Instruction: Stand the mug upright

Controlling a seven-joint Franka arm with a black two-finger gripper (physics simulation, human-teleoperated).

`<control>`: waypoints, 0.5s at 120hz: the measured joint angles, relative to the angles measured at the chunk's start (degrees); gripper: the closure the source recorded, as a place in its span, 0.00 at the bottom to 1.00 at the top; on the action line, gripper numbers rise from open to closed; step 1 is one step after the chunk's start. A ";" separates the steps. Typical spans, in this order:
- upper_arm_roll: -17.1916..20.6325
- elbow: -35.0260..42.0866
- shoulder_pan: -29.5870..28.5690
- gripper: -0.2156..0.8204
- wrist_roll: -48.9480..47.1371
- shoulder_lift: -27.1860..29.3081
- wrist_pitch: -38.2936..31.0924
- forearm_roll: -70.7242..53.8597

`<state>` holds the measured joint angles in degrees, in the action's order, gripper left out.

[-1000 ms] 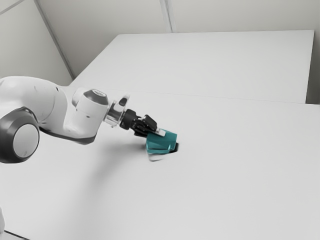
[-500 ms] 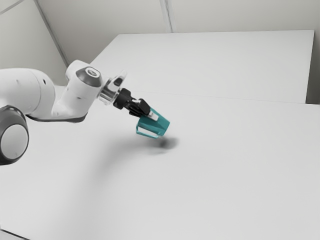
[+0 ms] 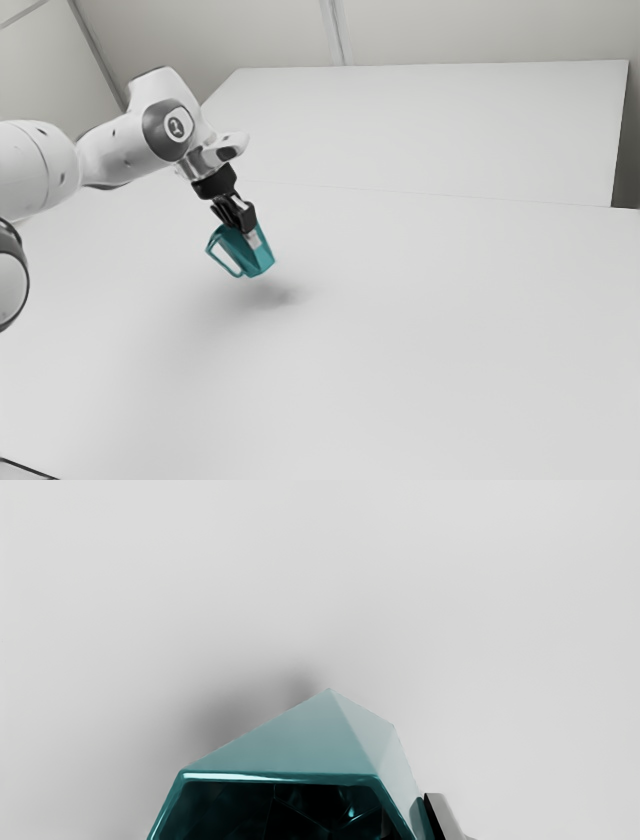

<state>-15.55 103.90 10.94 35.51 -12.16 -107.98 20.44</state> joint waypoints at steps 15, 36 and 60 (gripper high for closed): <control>2.09 0.43 0.03 0.96 -4.44 1.24 -0.05 -6.88; 4.51 3.91 -0.06 0.96 -10.42 4.05 -1.18 -12.81; 6.54 7.79 -0.14 0.96 -16.88 5.60 -3.86 -18.05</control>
<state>-9.00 111.69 10.80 18.63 -6.55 -111.84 2.40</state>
